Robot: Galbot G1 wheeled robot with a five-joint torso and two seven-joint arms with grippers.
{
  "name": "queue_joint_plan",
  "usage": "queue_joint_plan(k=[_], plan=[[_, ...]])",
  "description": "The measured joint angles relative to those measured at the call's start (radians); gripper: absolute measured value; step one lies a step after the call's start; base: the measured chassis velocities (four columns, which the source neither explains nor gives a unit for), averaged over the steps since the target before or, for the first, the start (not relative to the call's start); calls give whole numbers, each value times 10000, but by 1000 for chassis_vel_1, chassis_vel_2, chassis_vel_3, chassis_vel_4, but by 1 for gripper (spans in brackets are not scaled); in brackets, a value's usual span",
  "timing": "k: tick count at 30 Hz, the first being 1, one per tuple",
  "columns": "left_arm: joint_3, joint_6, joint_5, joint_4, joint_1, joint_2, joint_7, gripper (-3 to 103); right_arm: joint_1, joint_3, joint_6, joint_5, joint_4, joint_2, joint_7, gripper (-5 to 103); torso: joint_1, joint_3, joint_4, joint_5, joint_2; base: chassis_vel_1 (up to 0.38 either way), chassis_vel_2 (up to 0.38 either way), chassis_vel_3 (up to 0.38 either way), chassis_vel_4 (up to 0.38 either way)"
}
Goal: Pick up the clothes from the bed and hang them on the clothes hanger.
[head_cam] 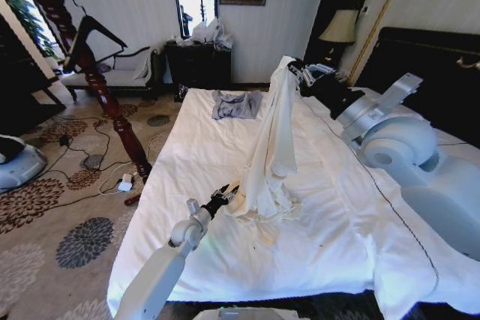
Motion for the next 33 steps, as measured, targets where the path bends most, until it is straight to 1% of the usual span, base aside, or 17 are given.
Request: queue_joint_plan(k=[2,3,4,5,7,10,14,16,17,20,24,27,28,29,31,32,33], plan=[[100,-72,130,36,-70,110,100,81,17,0,0,4,1,9,0,0,0,0,1,-1,0,0,0,0,0],[232,-162,301,55,-146,268,233,86,24,0,1,7,7,17,0,0,0,0,3,-1,0,0,0,0,0],[411,-291,568,22,-203,580,493,92,25,1,1,9,33,29,0,0,1,0,1,-1,0,0,0,0,0],[411,-291,568,22,-203,580,493,92,25,1,1,9,33,29,0,0,1,0,1,-1,0,0,0,0,0],[499,-401,854,-127,-171,927,767,98,25,-5,2,-3,36,92,-1,0,0,0,3,0,0,0,0,0,0],[520,-536,1086,-178,-171,1245,1020,100,39,-93,3,-105,5,247,-17,0,-1,0,6,0,0,0,0,0,0],[615,-604,1178,-48,-447,1268,1085,100,131,-235,6,-153,-39,379,-36,0,0,1,7,1,-1,0,0,0,0],[901,-618,1189,168,-944,1165,1117,100,222,-359,6,-189,-71,438,-42,0,0,0,1,0,0,0,0,0,0],[901,-618,1189,168,-944,1165,1117,100,222,-359,6,-189,-71,438,-42,0,0,0,1,0,0,0,0,0,0],[1298,-621,1061,480,-1479,974,1117,100,301,-429,7,-193,-78,497,-21,0,0,1,1,1,-1,0,0,0,0],[1500,-627,957,616,-1639,831,1130,101,300,-424,6,-189,-50,468,15,0,1,1,2,1,0,0,0,0,0],[1638,-959,930,762,-1680,654,1316,86,268,-308,6,-142,-15,317,21,0,0,1,3,0,-1,0,0,0,0],[1667,-1153,928,834,-1700,610,1453,86,269,-282,6,-130,-18,290,21,0,0,0,2,1,0,0,0,0,0],[1667,-1153,928,834,-1700,610,1453,86,269,-282,6,-130,-18,290,21,0,0,0,2,1,0,0,0,0,0],[1749,-1509,953,1032,-1743,538,1829,76,340,-284,6,-123,-51,293,22,0,1,1,2,2,-1,0,0,0,0],[1749,-1509,953,1032,-1743,538,1829,76,340,-284,6,-123,-51,293,22,0,1,1,2,2,-1,0,0,0,0],[1763,-1585,973,1095,-1746,502,1914,70,363,-292,6,-123,-51,313,24,0,1,1,3,1,-1,0,0,0,0]])
